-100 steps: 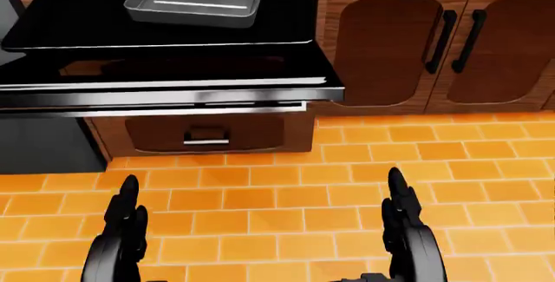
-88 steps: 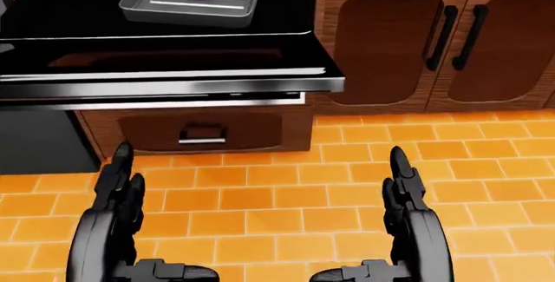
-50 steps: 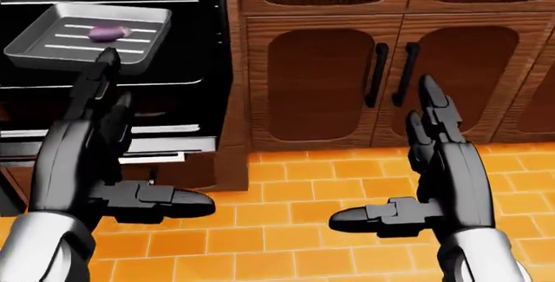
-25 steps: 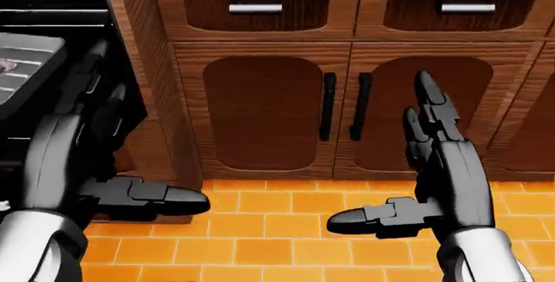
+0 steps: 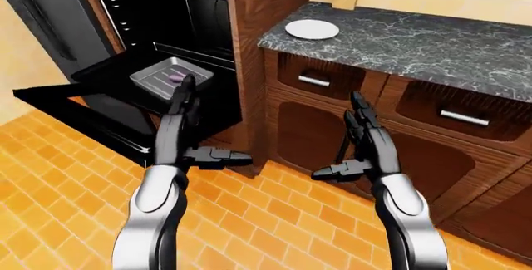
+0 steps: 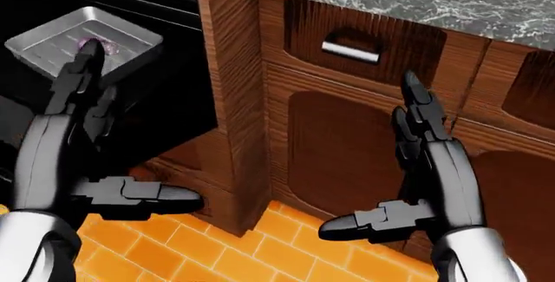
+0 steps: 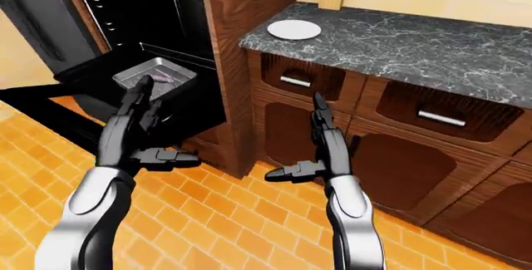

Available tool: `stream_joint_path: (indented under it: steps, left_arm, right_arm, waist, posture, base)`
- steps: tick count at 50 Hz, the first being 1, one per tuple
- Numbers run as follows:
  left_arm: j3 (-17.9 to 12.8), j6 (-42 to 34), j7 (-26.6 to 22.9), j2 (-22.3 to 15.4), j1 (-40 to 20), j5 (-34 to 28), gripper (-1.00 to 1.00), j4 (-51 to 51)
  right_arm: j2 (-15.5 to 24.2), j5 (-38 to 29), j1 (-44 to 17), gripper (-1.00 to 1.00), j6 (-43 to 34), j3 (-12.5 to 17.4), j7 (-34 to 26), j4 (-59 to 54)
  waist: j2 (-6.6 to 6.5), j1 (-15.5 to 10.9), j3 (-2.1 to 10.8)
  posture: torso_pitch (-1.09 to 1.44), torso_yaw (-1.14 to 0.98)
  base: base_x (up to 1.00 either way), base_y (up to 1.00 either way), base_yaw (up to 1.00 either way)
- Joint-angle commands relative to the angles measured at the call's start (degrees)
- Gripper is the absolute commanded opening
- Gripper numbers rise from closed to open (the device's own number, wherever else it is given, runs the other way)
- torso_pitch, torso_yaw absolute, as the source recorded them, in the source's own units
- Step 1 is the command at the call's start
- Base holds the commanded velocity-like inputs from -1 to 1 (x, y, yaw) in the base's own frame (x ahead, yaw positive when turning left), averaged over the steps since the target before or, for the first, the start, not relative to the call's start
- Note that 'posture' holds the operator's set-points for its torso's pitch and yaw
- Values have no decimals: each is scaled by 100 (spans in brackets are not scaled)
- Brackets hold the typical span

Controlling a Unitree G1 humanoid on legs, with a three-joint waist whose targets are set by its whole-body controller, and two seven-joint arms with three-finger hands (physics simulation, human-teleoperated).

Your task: Pick the eggplant from the oven and place it on the plate on the counter.

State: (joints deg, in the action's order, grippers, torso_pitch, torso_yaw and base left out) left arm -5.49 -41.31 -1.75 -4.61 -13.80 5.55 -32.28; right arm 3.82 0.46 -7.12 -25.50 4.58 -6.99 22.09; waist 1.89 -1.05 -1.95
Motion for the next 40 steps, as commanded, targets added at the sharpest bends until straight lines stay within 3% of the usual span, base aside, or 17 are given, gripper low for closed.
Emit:
stream_joint_path:
  steps: [1,7,9,10,11,14,18,20,22,23,25,27,35,37,38,39,40]
  left_arm:
    - [-29,175,6,-35,-82,-3,100,-167]
    - [-19,172,-11,-34,-48,-15,100,-176]
    - [-14,178,-13,-30,-51,-22,100,-164]
    - [-11,205,-17,-28,-43,-29,100,-140]
    - [-8,223,-24,-26,-31,-34,100,-126]
    - [-19,289,-35,-24,-25,-43,100,-52]
    - [-26,270,-29,-22,-18,-40,100,-79]
    - [-24,270,-30,-23,-26,-42,100,-77]
    - [-29,283,-34,-27,-38,-42,100,-56]
    - [-28,262,-31,-27,-35,-42,100,-76]
    - [-26,257,-33,-30,-32,-45,100,-79]
    - [-43,225,-34,-39,-73,-34,100,-81]
    - [-15,219,-35,-34,-63,-51,100,-107]
    - [-6,181,-29,-27,-71,-57,100,-142]
    - [4,191,-30,-23,-75,-63,100,-131]
    - [14,167,-27,-20,-82,-69,100,-154]
    - [14,184,-33,-19,-86,-71,100,-136]
  right_arm:
    - [-6,24,-126,100,174,-34,-28,269]
    - [-35,-24,-86,100,255,-88,-55,224]
    - [-38,-26,-88,100,280,-89,-61,197]
    - [-38,-24,-87,100,304,-84,-67,178]
    - [-41,-29,-77,100,313,-88,-69,174]
    - [-47,-30,-76,100,317,-94,-73,169]
    - [-66,-48,-10,100,411,-125,-86,126]
    - [-61,-44,-9,100,368,-115,-91,168]
    - [-53,-41,-11,100,348,-103,-100,190]
    - [-53,-36,-21,100,293,-99,-100,239]
    - [-54,-32,-37,100,310,-97,-105,210]
    - [-54,16,-70,100,287,-54,-92,222]
    - [20,161,-131,100,143,98,-89,355]
    - [52,188,-172,100,45,137,-64,457]
    - [52,255,-209,100,-55,180,-42,532]
    - [60,320,-191,100,-98,169,-86,579]
    - [73,326,-196,100,-142,163,-81,630]
  waist:
    - [40,-10,79]
    - [-252,3,123]
    - [-547,-51,251]
    - [-407,-116,120]
    - [-471,-61,56]
    - [-281,-232,109]
    - [-1,-214,-17]
    - [200,-192,-53]
    - [589,-87,88]
    - [347,-50,-3]
    - [390,-69,-3]
    - [329,-61,53]
    - [-195,55,79]
    - [-456,36,174]
    - [-693,173,349]
    - [-461,117,105]
    - [-531,86,47]
  posture:
    - [0,0]
    - [0,0]
    - [0,0]
    - [0,0]
    - [0,0]
    - [0,0]
    - [0,0]
    - [0,0]
    - [0,0]
    - [0,0]
    - [0,0]
    - [0,0]
    - [0,0]
    - [0,0]
    - [0,0]
    - [0,0]
    - [0,0]
  base:
    - [23,0,100]
    - [22,0,100]
    - [22,0,100]
    - [23,0,100]
    - [23,0,100]
    - [23,0,100]
    - [23,0,100]
    - [22,0,100]
    - [22,0,100]
    - [22,0,100]
    - [22,0,100]
    - [23,0,100]
    - [22,0,100]
    - [22,0,100]
    - [23,16,0]
    - [26,0,0]
    - [43,-15,0]
